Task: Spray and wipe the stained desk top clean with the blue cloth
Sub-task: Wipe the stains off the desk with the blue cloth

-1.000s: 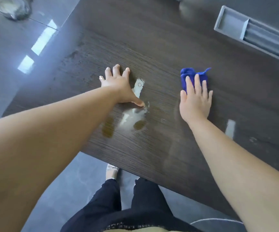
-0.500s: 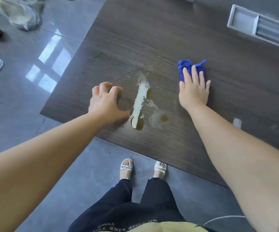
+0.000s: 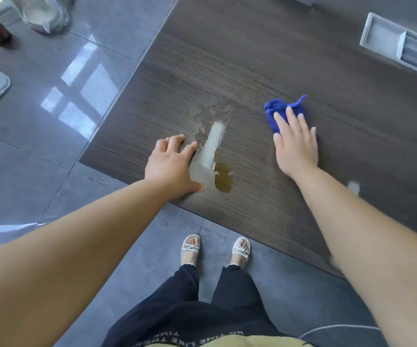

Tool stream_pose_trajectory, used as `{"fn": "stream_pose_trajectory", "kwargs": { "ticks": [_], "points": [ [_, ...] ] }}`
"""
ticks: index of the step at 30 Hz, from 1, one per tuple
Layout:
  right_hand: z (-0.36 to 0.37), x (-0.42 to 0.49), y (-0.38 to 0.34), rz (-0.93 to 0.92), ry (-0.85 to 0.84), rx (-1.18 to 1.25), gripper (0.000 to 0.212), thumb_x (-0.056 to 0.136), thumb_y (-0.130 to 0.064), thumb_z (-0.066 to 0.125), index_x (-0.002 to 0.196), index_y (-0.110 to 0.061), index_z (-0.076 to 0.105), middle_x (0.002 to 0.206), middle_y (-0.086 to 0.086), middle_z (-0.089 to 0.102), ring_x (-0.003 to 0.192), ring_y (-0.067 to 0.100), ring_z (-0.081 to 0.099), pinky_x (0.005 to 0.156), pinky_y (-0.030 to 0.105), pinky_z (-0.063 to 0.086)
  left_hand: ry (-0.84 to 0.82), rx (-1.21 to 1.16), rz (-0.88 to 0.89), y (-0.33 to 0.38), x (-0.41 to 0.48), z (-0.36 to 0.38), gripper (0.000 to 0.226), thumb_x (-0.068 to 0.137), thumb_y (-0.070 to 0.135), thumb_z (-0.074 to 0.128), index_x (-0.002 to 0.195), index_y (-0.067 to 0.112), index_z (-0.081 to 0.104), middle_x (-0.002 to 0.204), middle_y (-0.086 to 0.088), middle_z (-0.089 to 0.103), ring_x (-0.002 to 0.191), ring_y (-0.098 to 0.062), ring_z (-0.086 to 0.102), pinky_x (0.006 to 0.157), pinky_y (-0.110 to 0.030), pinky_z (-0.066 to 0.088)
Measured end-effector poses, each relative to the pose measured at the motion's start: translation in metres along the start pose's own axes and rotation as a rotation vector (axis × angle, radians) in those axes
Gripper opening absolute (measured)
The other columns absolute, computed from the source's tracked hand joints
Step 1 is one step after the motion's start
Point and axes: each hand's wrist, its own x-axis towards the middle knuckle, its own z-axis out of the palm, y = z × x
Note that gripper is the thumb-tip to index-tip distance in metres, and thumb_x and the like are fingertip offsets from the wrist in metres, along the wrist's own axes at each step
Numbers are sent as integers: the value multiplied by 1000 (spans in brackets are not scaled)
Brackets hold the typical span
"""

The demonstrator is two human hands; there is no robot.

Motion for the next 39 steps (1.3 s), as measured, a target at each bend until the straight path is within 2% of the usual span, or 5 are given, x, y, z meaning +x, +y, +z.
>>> {"fn": "stream_pose_trajectory", "kwargs": {
  "ticks": [10, 19, 26, 34, 39],
  "points": [
    [15, -49, -34, -631, -55, -53, 50, 95, -37, 30, 141, -24, 43, 152, 3, 34, 138, 29, 31, 110, 51, 22, -40, 91, -5, 9, 4, -4, 102, 70, 61, 69, 149, 26, 14, 153, -6, 11, 136, -32, 15, 107, -40, 29],
    [-3, 61, -69, 123, 23, 46, 51, 101, -37, 26, 150, -32, 13, 160, -4, 1, 146, 24, 2, 116, 49, 3, -40, 89, -9, 7, 4, -4, 101, 71, 61, 68, 148, 27, 14, 153, -5, 9, 136, -32, 13, 107, -39, 30],
    [17, -39, -50, -678, -58, -55, 49, 95, -36, 31, 142, -25, 41, 152, 3, 33, 139, 29, 30, 111, 50, 19, -28, 79, -2, 6, 5, -2, 101, 70, 60, 69, 148, 26, 14, 154, -6, 10, 137, -32, 12, 110, -40, 25],
    [7, 13, -65, 13, 27, 21, 50, 101, -33, 29, 150, -29, 19, 160, -2, 6, 146, 25, 5, 116, 49, 4, -34, 61, -3, 4, 6, 0, 101, 69, 61, 70, 147, 27, 16, 153, -5, 9, 137, -32, 12, 109, -39, 27],
    [25, -61, -69, -542, -1, -14, 48, 94, -34, 31, 139, -24, 46, 151, 4, 36, 138, 32, 33, 110, 53, 23, -25, 75, 12, 2, 7, 1, 103, 69, 62, 69, 149, 27, 14, 154, -6, 11, 136, -33, 13, 112, -39, 22]
  ]
}}
